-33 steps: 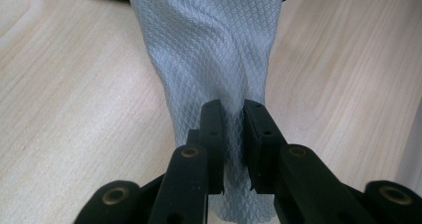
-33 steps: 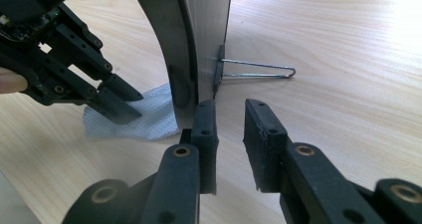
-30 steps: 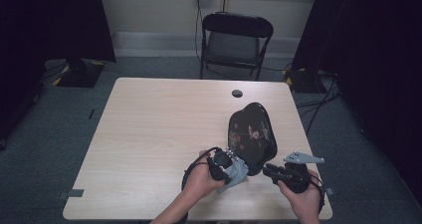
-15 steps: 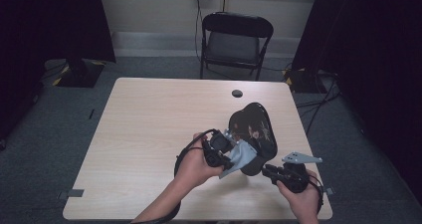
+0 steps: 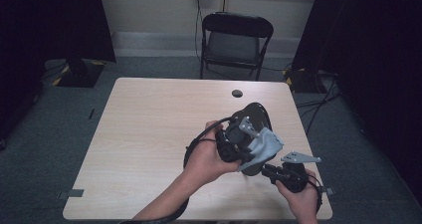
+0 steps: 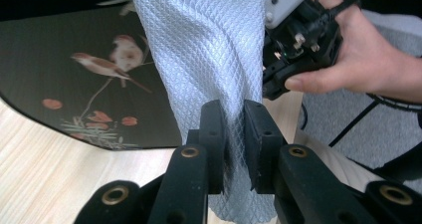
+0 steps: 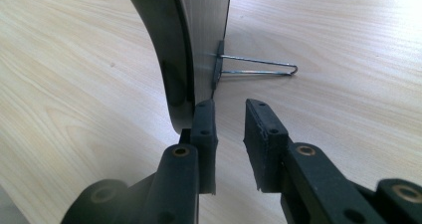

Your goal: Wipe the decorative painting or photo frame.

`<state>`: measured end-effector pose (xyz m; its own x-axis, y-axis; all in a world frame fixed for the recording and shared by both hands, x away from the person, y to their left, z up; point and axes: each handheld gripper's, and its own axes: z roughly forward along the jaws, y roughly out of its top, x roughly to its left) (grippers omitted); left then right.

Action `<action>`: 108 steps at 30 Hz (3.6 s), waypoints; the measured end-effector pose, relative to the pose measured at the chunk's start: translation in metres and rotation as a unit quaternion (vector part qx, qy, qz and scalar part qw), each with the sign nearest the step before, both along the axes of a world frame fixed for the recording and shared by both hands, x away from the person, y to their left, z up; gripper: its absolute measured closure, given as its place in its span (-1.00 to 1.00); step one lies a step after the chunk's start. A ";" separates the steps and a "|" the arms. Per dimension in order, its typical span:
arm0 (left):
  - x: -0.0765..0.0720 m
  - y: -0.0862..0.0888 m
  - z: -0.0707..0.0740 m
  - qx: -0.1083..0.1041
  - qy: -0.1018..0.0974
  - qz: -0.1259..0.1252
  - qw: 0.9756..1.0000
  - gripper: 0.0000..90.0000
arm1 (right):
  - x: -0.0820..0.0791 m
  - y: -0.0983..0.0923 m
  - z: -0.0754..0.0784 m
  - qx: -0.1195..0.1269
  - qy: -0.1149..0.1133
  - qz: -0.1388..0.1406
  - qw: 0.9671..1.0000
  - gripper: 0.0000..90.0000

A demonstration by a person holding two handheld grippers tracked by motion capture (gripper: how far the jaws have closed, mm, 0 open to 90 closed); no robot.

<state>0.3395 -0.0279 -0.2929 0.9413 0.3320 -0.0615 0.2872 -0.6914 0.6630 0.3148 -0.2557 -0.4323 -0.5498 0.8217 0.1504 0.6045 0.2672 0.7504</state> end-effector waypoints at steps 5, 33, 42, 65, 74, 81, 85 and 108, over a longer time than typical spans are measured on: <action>0.002 -0.005 -0.019 0.007 0.014 0.000 1.000 0.78 | 0.000 -0.001 0.001 0.001 -0.002 0.000 1.000 0.68; 0.014 0.003 -0.129 0.067 0.084 0.031 0.994 0.78 | 0.001 -0.001 0.000 0.000 -0.002 -0.001 1.000 0.66; 0.016 0.008 -0.158 0.093 0.102 0.051 0.989 0.78 | 0.002 -0.001 -0.001 -0.002 -0.002 -0.001 1.000 0.63; -0.019 -0.026 -0.156 0.077 0.113 -0.031 0.990 0.78 | 0.003 -0.019 0.002 0.001 -0.009 -0.029 1.000 0.58; -0.001 -0.033 -0.166 0.072 0.119 -0.005 0.990 0.77 | 0.003 -0.022 0.002 0.001 -0.010 -0.031 0.999 0.58; 0.001 -0.033 -0.160 0.077 0.110 -0.003 0.991 0.77 | 0.003 -0.023 0.002 0.001 -0.012 -0.032 0.999 0.58; -0.004 -0.037 -0.161 0.077 0.115 -0.014 0.990 0.77 | 0.003 -0.024 0.003 0.000 -0.011 -0.034 0.999 0.58; 0.009 -0.042 -0.142 0.062 0.091 0.002 0.994 0.77 | 0.003 -0.031 0.005 -0.002 -0.019 -0.042 0.999 0.55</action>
<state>0.3480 -0.0698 -0.4347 0.9174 0.3507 -0.1880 0.3963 -0.7640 0.5092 0.3175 -0.2864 -0.4271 -0.4835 0.8661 0.1272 0.5960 0.2192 0.7725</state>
